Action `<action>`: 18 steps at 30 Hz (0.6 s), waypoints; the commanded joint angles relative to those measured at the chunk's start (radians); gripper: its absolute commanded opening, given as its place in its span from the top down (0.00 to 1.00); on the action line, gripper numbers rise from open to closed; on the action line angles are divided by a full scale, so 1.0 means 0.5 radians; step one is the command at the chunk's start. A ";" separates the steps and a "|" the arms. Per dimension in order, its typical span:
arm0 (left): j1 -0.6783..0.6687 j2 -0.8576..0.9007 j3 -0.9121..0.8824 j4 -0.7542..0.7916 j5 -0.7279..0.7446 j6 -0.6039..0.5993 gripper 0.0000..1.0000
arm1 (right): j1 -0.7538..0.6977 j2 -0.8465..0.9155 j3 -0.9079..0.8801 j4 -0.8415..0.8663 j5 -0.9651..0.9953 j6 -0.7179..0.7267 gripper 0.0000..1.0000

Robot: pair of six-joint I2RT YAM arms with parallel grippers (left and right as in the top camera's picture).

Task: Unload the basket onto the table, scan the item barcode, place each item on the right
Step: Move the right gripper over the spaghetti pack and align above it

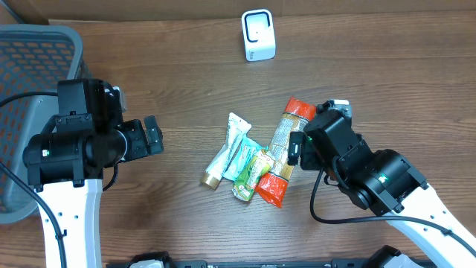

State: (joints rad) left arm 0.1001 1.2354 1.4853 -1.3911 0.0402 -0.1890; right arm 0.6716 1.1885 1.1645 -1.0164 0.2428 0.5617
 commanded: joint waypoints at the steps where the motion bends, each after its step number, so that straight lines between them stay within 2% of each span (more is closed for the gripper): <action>1: 0.008 0.002 0.019 0.007 0.008 -0.034 0.00 | -0.088 -0.020 -0.008 0.031 -0.236 -0.163 0.00; 8: 0.008 0.002 0.019 0.007 0.008 -0.034 0.00 | -0.533 -0.016 -0.008 0.033 -0.847 -0.489 0.00; 18: 0.008 0.002 0.019 0.007 0.008 -0.034 0.00 | -0.628 -0.016 -0.010 -0.018 -0.890 -0.552 0.00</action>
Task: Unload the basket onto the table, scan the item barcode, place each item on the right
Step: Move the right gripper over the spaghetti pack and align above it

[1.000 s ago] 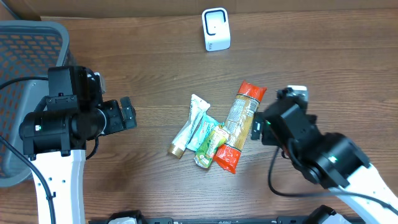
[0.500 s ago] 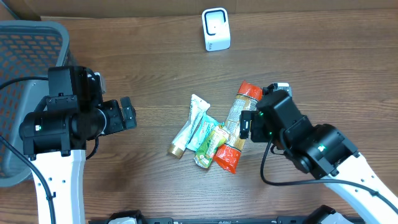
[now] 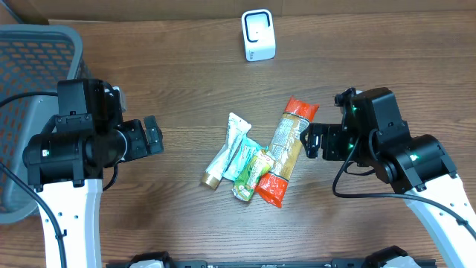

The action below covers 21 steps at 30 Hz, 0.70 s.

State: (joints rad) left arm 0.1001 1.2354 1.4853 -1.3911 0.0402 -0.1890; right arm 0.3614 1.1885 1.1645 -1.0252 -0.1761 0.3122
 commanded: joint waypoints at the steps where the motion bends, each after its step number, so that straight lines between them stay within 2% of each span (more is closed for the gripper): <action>1: 0.008 0.002 0.019 0.007 0.008 -0.034 0.00 | -0.008 -0.016 -0.010 -0.002 -0.051 -0.059 0.00; 21: 0.008 0.002 0.019 0.007 0.008 -0.034 0.00 | -0.008 -0.016 -0.011 -0.025 -0.048 -0.060 0.00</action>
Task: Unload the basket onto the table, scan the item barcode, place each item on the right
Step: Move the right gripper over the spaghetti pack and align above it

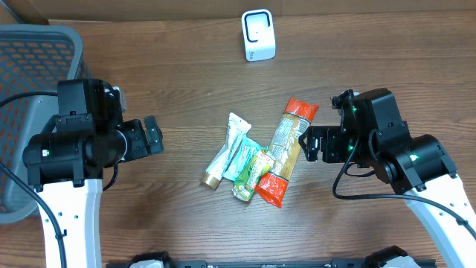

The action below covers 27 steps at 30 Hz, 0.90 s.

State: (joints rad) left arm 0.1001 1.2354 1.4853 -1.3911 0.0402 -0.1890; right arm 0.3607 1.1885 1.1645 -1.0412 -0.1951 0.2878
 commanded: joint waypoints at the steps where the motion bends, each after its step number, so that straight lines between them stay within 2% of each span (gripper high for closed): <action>1: 0.008 0.002 0.019 0.007 0.008 -0.034 0.00 | -0.006 -0.016 -0.011 0.007 -0.010 -0.011 0.00; 27: 0.007 0.002 0.019 0.007 0.008 -0.034 0.00 | -0.006 -0.016 -0.011 0.001 0.008 -0.018 0.00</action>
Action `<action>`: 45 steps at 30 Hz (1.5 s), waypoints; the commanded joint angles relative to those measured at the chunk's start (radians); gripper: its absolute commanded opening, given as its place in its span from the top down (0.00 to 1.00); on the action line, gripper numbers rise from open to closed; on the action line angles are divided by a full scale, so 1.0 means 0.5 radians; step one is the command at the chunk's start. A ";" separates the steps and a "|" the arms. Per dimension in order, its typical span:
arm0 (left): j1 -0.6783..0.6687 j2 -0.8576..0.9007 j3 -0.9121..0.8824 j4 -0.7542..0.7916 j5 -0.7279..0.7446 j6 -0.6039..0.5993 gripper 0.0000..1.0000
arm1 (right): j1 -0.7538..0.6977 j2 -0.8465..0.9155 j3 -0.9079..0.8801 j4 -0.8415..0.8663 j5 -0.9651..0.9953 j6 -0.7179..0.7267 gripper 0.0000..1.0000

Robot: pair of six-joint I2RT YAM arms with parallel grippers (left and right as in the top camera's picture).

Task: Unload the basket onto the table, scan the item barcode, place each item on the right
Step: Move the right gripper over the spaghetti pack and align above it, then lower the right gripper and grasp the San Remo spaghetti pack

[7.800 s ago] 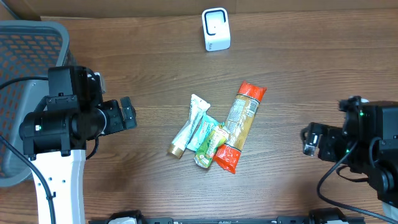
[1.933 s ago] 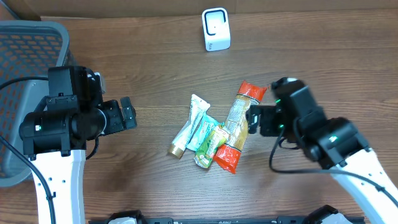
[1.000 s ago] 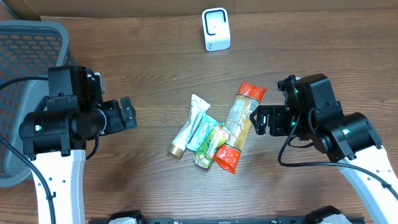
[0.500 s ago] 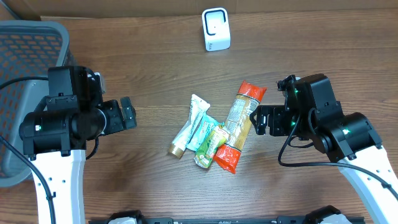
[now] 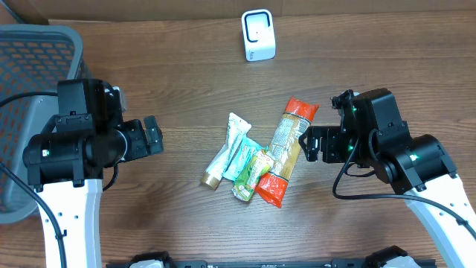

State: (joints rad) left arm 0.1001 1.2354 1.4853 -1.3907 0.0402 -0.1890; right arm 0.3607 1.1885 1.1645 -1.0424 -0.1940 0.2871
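A white barcode scanner (image 5: 258,35) stands at the back of the table. In the middle lies a small pile of items: a long red and tan packet (image 5: 285,151), a green snack packet (image 5: 250,170) and a white and green tube (image 5: 226,151). My right gripper (image 5: 312,144) sits just right of the red packet's middle. It faces the packet, its fingers are apart and hold nothing. My left gripper (image 5: 153,136) hovers open well left of the pile, also holding nothing.
A grey mesh basket (image 5: 30,52) stands at the far left, behind my left arm. A cardboard wall runs along the back edge. Bare wood lies between the pile and the scanner.
My right arm first leaned over the right end of the pile, its gripper at the red packet. Then it stood further right, clear of the packet. After that the gripper was slightly nearer the packet, where it stays. The items and my left arm kept their places.
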 commanded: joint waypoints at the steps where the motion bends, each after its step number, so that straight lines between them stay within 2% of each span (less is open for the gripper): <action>1: 0.008 0.002 0.019 0.006 0.008 -0.034 0.01 | -0.006 -0.016 -0.011 0.002 0.017 -0.015 0.00; 22: 0.008 0.002 0.019 0.006 0.008 -0.034 0.00 | -0.006 0.027 -0.013 0.002 0.035 -0.014 0.00; 33: 0.008 0.002 0.019 0.006 0.008 -0.034 0.00 | -0.006 0.278 -0.014 0.086 0.034 0.002 0.00; 45: 0.008 0.002 0.019 0.006 0.008 -0.034 0.00 | -0.006 0.554 -0.014 0.273 0.048 0.178 0.00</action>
State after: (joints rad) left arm 0.1001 1.2354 1.4853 -1.3911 0.0402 -0.1890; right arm 0.3607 1.4311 1.1645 -0.9226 -0.1761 0.3477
